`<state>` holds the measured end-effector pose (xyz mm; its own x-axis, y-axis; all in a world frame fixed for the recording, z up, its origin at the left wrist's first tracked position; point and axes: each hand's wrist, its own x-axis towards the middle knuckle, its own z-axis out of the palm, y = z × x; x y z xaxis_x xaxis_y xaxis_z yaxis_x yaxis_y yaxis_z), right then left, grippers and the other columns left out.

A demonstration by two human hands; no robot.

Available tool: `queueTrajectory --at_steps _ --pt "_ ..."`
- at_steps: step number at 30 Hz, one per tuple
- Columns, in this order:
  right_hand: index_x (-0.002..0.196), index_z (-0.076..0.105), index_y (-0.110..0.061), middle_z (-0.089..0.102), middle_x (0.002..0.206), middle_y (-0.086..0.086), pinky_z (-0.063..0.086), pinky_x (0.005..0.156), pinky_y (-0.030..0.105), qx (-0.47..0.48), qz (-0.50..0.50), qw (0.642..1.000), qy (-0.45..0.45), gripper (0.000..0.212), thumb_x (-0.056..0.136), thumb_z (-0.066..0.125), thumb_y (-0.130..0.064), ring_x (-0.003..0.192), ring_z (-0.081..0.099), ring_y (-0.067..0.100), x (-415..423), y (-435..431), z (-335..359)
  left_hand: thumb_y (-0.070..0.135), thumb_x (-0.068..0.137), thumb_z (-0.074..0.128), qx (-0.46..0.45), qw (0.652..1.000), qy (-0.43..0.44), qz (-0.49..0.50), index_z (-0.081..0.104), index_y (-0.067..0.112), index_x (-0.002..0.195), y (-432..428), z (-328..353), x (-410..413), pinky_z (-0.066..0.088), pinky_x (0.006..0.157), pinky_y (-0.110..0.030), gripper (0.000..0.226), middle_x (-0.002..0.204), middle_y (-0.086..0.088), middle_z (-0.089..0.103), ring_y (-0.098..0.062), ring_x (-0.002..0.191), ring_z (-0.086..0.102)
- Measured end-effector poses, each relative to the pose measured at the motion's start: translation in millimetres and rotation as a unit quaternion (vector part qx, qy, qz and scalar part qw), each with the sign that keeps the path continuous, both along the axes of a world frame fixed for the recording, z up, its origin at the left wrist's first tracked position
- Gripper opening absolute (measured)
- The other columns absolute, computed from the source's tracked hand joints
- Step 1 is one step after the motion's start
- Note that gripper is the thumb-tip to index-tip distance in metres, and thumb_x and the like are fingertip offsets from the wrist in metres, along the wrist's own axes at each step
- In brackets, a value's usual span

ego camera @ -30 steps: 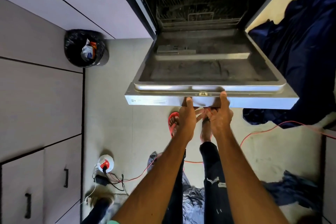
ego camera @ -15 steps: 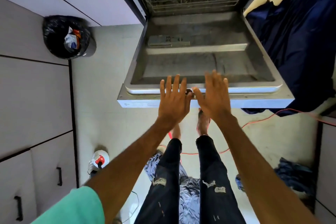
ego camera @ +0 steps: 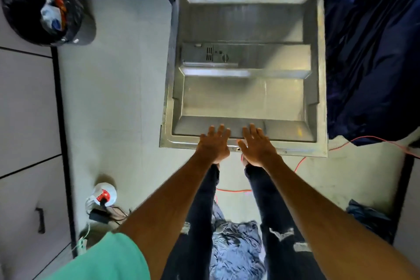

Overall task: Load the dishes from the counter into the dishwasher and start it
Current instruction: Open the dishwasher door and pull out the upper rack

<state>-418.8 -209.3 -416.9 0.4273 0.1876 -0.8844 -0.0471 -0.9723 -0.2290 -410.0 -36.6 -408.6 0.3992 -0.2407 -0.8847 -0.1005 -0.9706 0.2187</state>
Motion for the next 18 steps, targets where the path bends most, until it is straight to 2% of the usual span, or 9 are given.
queueTrajectory --at_steps 3,5,11,15,18 --pt "0.161 -0.003 -0.018 -0.014 0.167 0.009 0.008 0.125 0.045 -0.001 -0.004 1.000 0.001 0.070 0.106 0.024 -0.053 0.155 -0.004 0.031 -16.4 2.1 -52.8 0.022 0.096 0.050 0.013 0.999 0.035 0.018 -0.002 0.031 0.161 4.3 -50.1 -17.3 0.015 0.122 -0.060 0.083 0.168 0.003 -0.014 -0.030 0.156 -0.005" --pt "0.161 -0.003 -0.019 -0.015 0.166 0.010 0.008 0.126 0.045 0.003 -0.009 1.000 0.015 0.071 0.105 0.023 -0.054 0.155 -0.005 0.032 -18.8 1.5 -78.6 0.022 0.096 0.052 0.011 0.999 0.046 -0.001 -0.003 0.031 0.161 7.0 -72.7 -21.3 0.014 0.122 -0.061 0.085 0.168 0.002 -0.015 -0.031 0.155 -0.004" --pt "0.161 0.002 -0.020 -0.014 0.167 0.009 0.011 0.125 0.047 0.024 -0.005 0.998 0.051 0.068 0.105 0.019 -0.055 0.155 -0.001 0.031 -7.2 -4.9 -134.6 0.021 0.095 0.060 0.003 0.998 0.046 -0.046 0.007 0.026 0.161 19.7 -128.0 -19.4 0.016 0.122 -0.059 0.084 0.169 0.000 -0.007 -0.031 0.154 0.011" --pt "0.161 0.003 -0.023 -0.013 0.167 0.006 0.011 0.124 0.048 0.028 0.029 0.996 0.074 0.069 0.104 0.020 -0.058 0.155 -0.001 0.028 2.3 -11.1 -143.1 0.026 0.096 0.062 0.010 0.996 0.056 -0.074 0.006 0.027 0.161 22.1 -136.6 -15.8 0.020 0.119 -0.064 0.085 0.169 0.000 -0.006 -0.033 0.153 0.017" --pt "0.161 0.000 -0.025 -0.016 0.167 0.003 0.009 0.124 0.049 0.028 0.049 0.994 0.093 0.070 0.104 0.023 -0.059 0.155 -0.003 0.025 6.6 -16.5 -145.0 0.021 0.095 0.062 0.005 0.996 0.053 -0.067 0.010 0.026 0.161 23.9 -132.2 -11.4 0.023 0.118 -0.063 0.083 0.170 0.000 0.000 -0.032 0.151 0.024"
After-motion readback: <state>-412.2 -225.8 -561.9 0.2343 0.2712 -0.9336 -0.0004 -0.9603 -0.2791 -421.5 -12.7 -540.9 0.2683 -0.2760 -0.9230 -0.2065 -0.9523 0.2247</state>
